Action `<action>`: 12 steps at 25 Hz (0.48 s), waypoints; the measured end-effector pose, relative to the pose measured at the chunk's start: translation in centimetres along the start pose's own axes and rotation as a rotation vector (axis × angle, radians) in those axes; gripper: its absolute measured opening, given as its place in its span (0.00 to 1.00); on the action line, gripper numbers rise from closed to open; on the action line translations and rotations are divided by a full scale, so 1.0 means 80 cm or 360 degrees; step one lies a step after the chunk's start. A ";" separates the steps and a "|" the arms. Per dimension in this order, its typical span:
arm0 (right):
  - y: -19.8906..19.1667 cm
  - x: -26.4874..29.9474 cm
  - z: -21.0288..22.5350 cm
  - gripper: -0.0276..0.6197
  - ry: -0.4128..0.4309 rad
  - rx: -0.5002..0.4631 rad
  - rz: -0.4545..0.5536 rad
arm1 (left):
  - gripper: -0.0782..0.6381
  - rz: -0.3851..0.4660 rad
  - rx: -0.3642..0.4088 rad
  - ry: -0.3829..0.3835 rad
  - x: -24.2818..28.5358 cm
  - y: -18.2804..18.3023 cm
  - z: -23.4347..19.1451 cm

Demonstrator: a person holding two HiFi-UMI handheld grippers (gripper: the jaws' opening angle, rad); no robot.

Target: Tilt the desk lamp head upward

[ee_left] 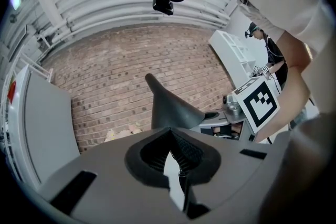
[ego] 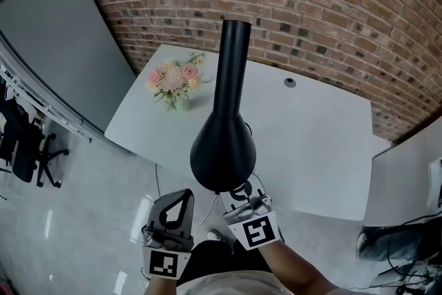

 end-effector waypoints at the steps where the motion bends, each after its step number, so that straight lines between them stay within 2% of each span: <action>1: 0.001 0.000 -0.001 0.07 -0.0007 0.0013 0.0013 | 0.12 -0.0008 -0.0007 0.0002 -0.003 0.000 -0.001; 9: 0.000 0.006 0.004 0.07 -0.0005 0.0001 0.0031 | 0.12 -0.0008 -0.0007 -0.0008 -0.015 0.007 -0.006; 12: 0.000 -0.001 -0.001 0.07 -0.0003 -0.0069 -0.0021 | 0.12 0.0015 -0.0003 -0.0044 -0.013 0.012 -0.006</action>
Point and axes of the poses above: the fingertips, and each gripper's own axes: x forward along the fingers, z to its right, y out of its top, the point moved 5 cm from there along -x, backward along the fingers, and after that the axes turned 1 degree about z, right-handed, at the moved point
